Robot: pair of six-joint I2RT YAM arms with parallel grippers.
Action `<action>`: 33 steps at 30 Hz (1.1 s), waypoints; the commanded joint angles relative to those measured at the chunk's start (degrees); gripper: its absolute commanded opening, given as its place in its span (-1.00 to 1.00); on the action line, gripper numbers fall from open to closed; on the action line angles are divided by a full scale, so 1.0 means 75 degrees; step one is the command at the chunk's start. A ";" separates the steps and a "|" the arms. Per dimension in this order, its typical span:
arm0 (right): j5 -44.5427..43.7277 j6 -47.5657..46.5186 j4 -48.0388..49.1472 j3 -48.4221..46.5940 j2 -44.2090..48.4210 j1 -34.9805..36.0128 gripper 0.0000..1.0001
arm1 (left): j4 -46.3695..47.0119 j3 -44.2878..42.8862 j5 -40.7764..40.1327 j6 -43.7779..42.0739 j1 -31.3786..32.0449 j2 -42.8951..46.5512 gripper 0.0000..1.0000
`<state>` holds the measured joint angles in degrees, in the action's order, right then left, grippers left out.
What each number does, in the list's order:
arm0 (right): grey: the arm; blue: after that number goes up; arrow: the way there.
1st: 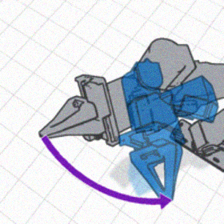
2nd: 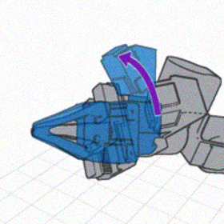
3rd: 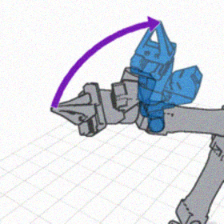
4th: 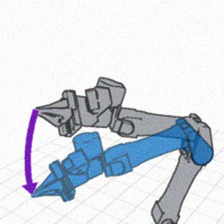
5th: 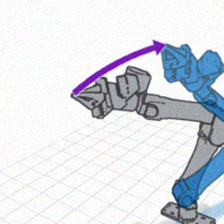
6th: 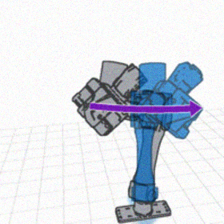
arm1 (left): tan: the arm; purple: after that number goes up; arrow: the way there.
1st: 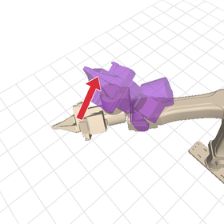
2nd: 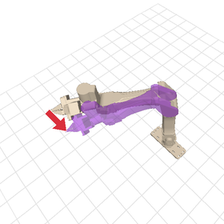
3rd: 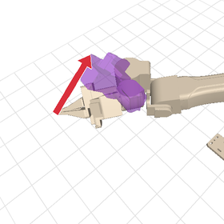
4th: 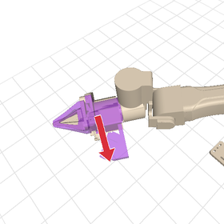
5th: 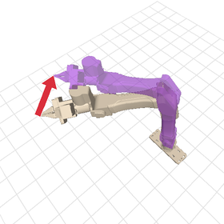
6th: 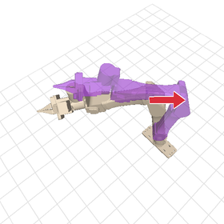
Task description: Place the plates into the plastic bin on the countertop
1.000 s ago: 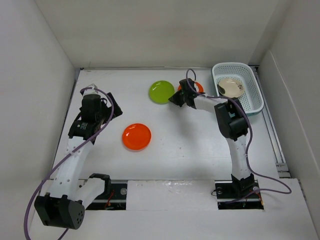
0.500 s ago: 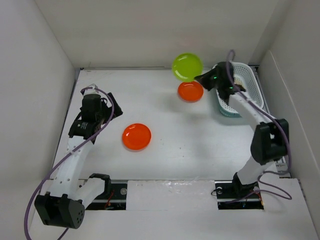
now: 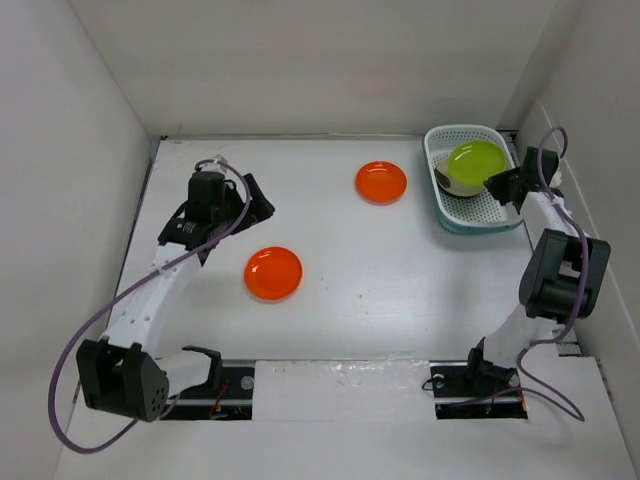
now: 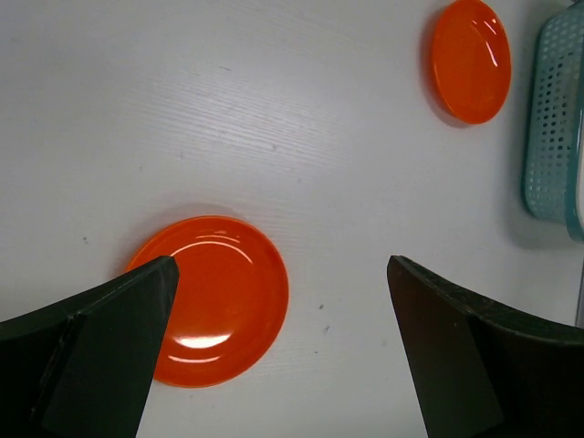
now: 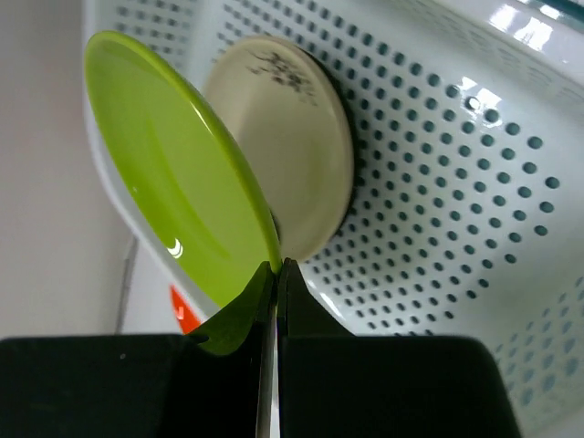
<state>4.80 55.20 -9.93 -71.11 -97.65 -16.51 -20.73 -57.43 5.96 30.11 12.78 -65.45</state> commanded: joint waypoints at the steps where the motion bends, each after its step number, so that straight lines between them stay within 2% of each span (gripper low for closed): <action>1: 0.0415 -0.0282 0.0246 -0.0513 -0.0350 -0.0048 -1.00 | 0.0759 -0.0626 0.0599 0.0404 0.0008 -0.0646 0.99; 3: 0.0566 -0.0282 0.0246 -0.0631 -0.0714 -0.0129 -1.00 | 0.0866 -0.0873 0.0869 0.0486 0.0205 -0.1335 0.99; 4: 0.0567 -0.0282 0.0374 -0.0632 -0.0785 -0.0200 -0.82 | 0.0866 -0.1245 0.0707 0.0555 0.0416 -0.1560 0.99; 5: 0.0567 -0.0282 0.0445 -0.0632 -0.0866 -0.0201 -0.51 | 0.0866 -0.1493 0.0485 0.0556 0.0661 -0.1783 0.99; 6: 0.0707 -0.0363 0.0446 -0.0701 -0.0867 -0.0201 -0.12 | 0.0715 -0.1750 0.0170 0.0556 0.0907 -0.2237 0.99; 7: 0.0801 -0.0364 0.0446 -0.0702 -0.0867 -0.0201 0.14 | 0.0632 -0.2008 0.0074 0.0556 0.1328 -0.2439 0.99; 8: 0.0732 -0.0433 0.0446 -0.0621 -0.0566 -0.0201 0.64 | 0.0631 -0.2417 0.0073 0.0556 0.1483 -0.2754 0.99; 9: 0.0731 -0.0434 0.0596 -0.0504 -0.0365 -0.0131 0.75 | 0.0747 -0.2560 0.0073 0.0649 0.1623 -0.2758 0.99; 10: 0.0662 -0.0434 0.0679 -0.0387 -0.0155 -0.0130 1.00 | 0.0749 -0.2689 -0.0008 0.0650 0.1729 -0.3048 0.99; 13: 0.0649 -0.0515 0.0750 -0.0047 0.0699 0.0091 1.00 | 0.0749 -0.3368 0.0143 0.0743 0.1812 -0.3657 0.99; 15: 0.0848 -0.0749 0.0750 0.0141 0.1111 0.0629 1.00 | 0.0492 -0.3873 0.0143 0.0743 0.1882 -0.3870 0.99; 17: 0.0965 -0.1299 0.0646 0.0246 0.1651 0.1203 1.00 | 0.0397 -0.3874 -0.0264 0.0743 0.1883 -0.3871 0.99; 18: 0.1128 -0.1545 0.0645 0.0444 0.1791 0.1855 1.00 | 0.0293 -0.3944 -0.0464 0.0836 0.1883 -0.3755 0.99; 20: 0.1701 -0.2327 0.0739 0.0517 0.1887 0.2550 1.00 | -0.0197 -0.4037 -0.1071 0.0919 0.1755 -0.3591 0.99; 21: 0.2249 -0.2553 0.0739 0.0633 0.1887 0.3296 1.00 | -0.0363 -0.4119 -0.1215 0.1000 0.1533 -0.3590 0.99; 23: 0.2687 -0.3138 0.0821 0.0774 0.1561 0.4073 1.00 | -0.0563 -0.4120 -0.1298 0.1001 0.1240 -0.3368 0.99; 26: 0.2981 -0.3282 0.1205 0.0961 0.0848 0.5421 1.00 | -0.0832 -0.3956 -0.1392 0.0755 0.0443 -0.3051 0.99; 28: 0.3051 -0.3176 0.1487 0.0962 0.0401 0.6309 0.97 | -0.1009 -0.3816 -0.1321 0.0522 -0.0257 -0.2759 0.99; 33: 0.2982 -0.2556 0.2647 0.1092 -0.1027 0.7556 0.84 | -0.1009 -0.2774 -0.1217 0.0252 -0.1747 -0.1716 0.99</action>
<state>25.96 35.07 1.78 -62.59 -102.32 37.06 -26.13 -81.41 -2.68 34.41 3.79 -84.62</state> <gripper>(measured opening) 0.930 0.993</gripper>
